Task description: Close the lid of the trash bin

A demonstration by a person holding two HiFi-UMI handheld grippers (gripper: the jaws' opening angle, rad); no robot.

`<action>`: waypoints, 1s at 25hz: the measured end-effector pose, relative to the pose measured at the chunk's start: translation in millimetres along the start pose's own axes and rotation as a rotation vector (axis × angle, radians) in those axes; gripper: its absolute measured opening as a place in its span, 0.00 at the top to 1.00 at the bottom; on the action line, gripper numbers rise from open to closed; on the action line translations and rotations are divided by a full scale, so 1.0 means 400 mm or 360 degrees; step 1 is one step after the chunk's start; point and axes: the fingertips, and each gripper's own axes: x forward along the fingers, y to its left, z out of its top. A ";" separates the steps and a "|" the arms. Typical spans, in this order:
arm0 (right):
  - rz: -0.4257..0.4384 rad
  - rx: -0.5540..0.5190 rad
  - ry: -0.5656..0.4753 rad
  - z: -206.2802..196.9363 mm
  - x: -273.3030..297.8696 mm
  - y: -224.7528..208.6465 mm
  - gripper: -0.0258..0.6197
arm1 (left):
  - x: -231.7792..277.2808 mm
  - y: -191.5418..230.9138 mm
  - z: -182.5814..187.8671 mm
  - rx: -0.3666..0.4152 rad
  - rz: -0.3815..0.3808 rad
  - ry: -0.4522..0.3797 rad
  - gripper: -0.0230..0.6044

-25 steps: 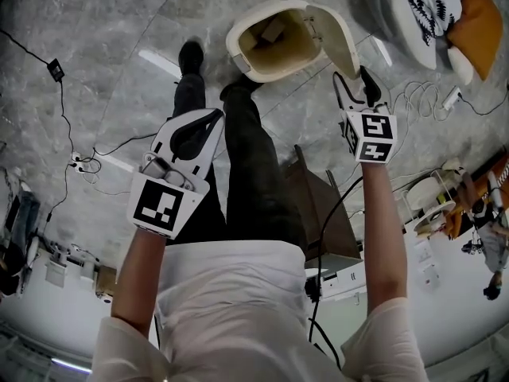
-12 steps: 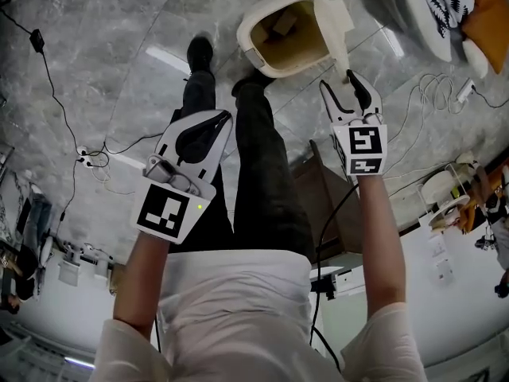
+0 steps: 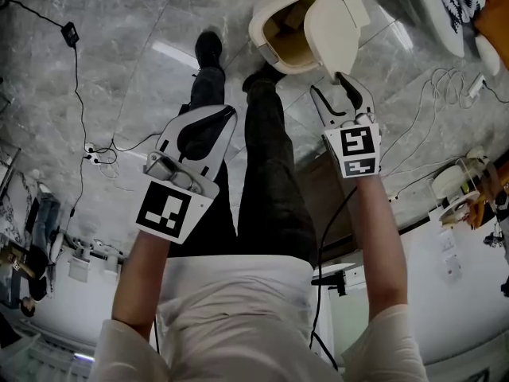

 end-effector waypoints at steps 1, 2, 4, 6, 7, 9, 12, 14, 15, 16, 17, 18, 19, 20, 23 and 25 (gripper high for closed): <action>0.0008 0.0005 0.0007 -0.003 0.010 0.011 0.57 | -0.001 0.005 -0.003 0.0000 -0.0003 0.0004 0.93; 0.0018 0.0005 0.0016 -0.008 0.020 0.022 0.57 | -0.001 0.010 -0.007 0.0001 -0.0006 0.0009 0.93; 0.0036 -0.0007 0.0039 -0.022 0.042 0.045 0.57 | -0.001 0.018 -0.019 0.0002 -0.0012 0.0023 0.93; 0.0048 -0.0026 0.0063 -0.034 0.064 0.061 0.57 | 0.002 0.026 -0.028 0.0000 -0.0016 0.0036 0.93; 0.0052 -0.0034 0.0074 -0.038 0.074 0.067 0.57 | 0.004 0.031 -0.031 0.0001 -0.0018 0.0041 0.93; 0.0062 -0.0041 0.0094 -0.046 0.093 0.077 0.57 | 0.006 0.038 -0.035 0.0012 -0.0028 0.0048 0.93; 0.0078 -0.0052 0.0117 -0.067 0.124 0.094 0.57 | 0.011 0.041 -0.043 0.0031 -0.0045 0.0067 0.93; 0.0086 -0.0056 0.0137 -0.085 0.148 0.104 0.57 | 0.015 0.044 -0.045 0.0064 -0.0055 0.0074 0.93; 0.0088 -0.0048 0.0149 -0.094 0.160 0.108 0.57 | 0.017 0.046 -0.044 0.0081 -0.0060 0.0076 0.93; 0.0091 -0.0036 0.0160 -0.101 0.172 0.111 0.57 | 0.018 0.048 -0.045 0.0093 -0.0063 0.0078 0.93; 0.0094 -0.0024 0.0168 -0.107 0.183 0.115 0.57 | 0.019 0.050 -0.048 0.0099 -0.0066 0.0080 0.93; 0.0096 -0.0012 0.0175 -0.111 0.194 0.118 0.57 | 0.020 0.053 -0.052 0.0099 -0.0067 0.0082 0.93; 0.0099 -0.0003 0.0181 -0.114 0.206 0.122 0.57 | 0.020 0.057 -0.058 0.0095 -0.0068 0.0086 0.93; 0.0101 0.0006 0.0188 -0.119 0.217 0.126 0.57 | 0.021 0.062 -0.064 0.0088 -0.0067 0.0091 0.93; 0.0110 0.0027 0.0214 -0.128 0.248 0.135 0.57 | 0.020 0.077 -0.079 0.0059 -0.0059 0.0111 0.93; 0.0114 0.0032 0.0230 -0.136 0.266 0.135 0.57 | 0.021 0.085 -0.084 0.0059 -0.0062 0.0119 0.93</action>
